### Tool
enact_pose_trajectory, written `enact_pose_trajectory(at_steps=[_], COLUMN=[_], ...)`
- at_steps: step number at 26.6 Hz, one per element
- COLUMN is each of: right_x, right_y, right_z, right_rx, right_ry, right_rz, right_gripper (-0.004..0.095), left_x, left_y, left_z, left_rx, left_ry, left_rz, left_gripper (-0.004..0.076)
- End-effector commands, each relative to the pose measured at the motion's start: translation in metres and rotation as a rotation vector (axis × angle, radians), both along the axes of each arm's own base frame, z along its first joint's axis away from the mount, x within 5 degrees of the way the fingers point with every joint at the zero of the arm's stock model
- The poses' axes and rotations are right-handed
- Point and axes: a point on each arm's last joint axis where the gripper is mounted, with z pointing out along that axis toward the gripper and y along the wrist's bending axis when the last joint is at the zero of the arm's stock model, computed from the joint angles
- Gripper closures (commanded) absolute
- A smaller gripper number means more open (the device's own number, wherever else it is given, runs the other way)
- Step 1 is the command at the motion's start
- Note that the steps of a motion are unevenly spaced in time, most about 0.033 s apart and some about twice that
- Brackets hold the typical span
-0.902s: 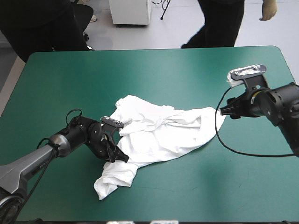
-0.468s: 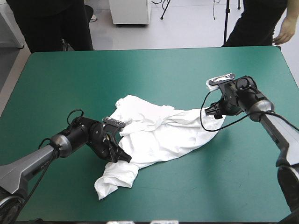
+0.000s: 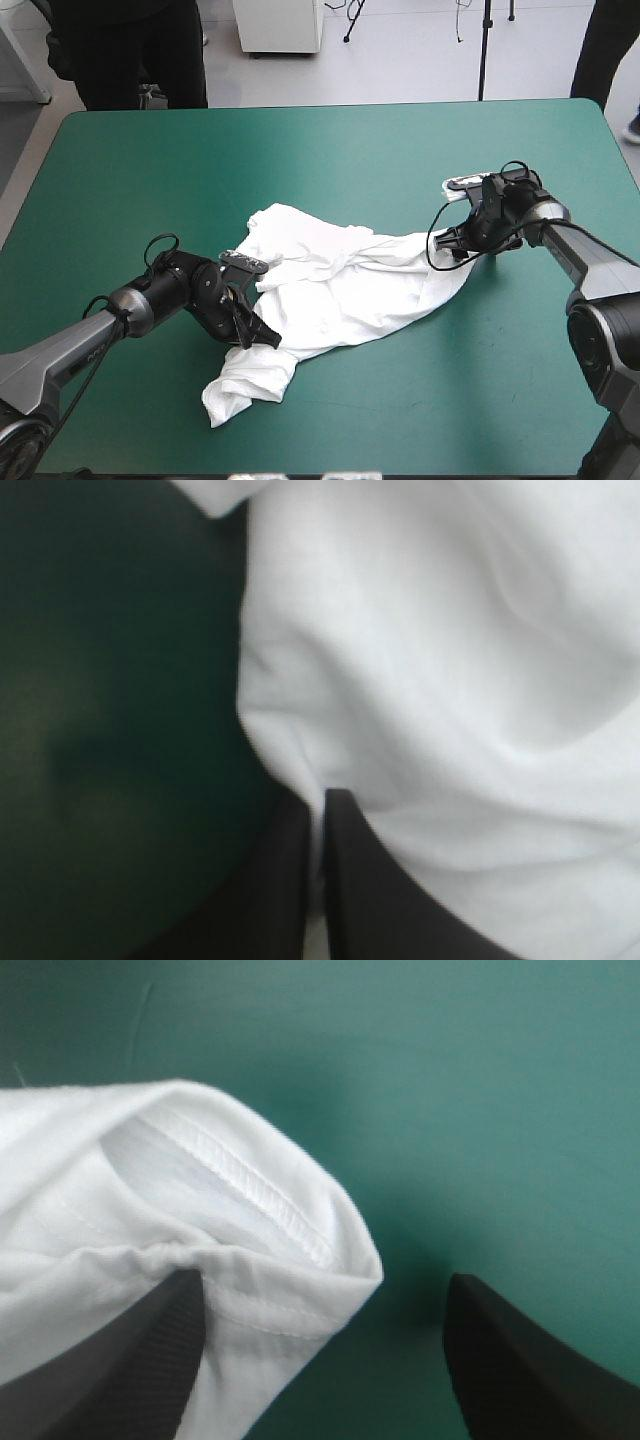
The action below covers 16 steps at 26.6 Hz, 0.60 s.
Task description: Fold the cloth
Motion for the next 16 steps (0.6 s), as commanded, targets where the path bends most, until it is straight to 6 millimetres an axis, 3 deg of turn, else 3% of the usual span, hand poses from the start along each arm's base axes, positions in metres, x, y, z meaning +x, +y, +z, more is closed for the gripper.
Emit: enact_pose_trajectory(at_steps=[1,3,9,13,15,16], right_x=[0.004,0.004,0.001,-0.004,-0.009,-0.013], right_y=[0.0,0.001,0.005,0.004,-0.002,-0.006], right_z=[0.007,0.002,0.0,0.013,0.039,0.066], right_rx=[0.028,0.041,0.076,0.081,0.043,0.009], right_ry=[-0.022,0.006,0.036,0.031,-0.023,-0.078], right_rz=[0.002,-0.004,0.014,0.014,0.028,0.035], right_gripper=[0.0367,0.0471,0.0924,0.0925,0.0925,0.0925], left_x=[-0.004,-0.005,-0.001,0.006,0.011,0.013], left_y=[-0.008,-0.008,-0.008,-0.008,-0.006,-0.005], left_z=[0.007,0.007,0.01,0.028,0.059,0.088], left_rx=[-0.055,-0.058,-0.05,-0.018,-0.001,-0.021], left_ry=[0.026,0.027,0.006,-0.044,-0.113,-0.182], left_rz=[0.025,0.027,0.017,-0.019,-0.016,-0.02], left_gripper=[0.0733,0.0733,0.0733,0.0733,0.0733,0.0733])
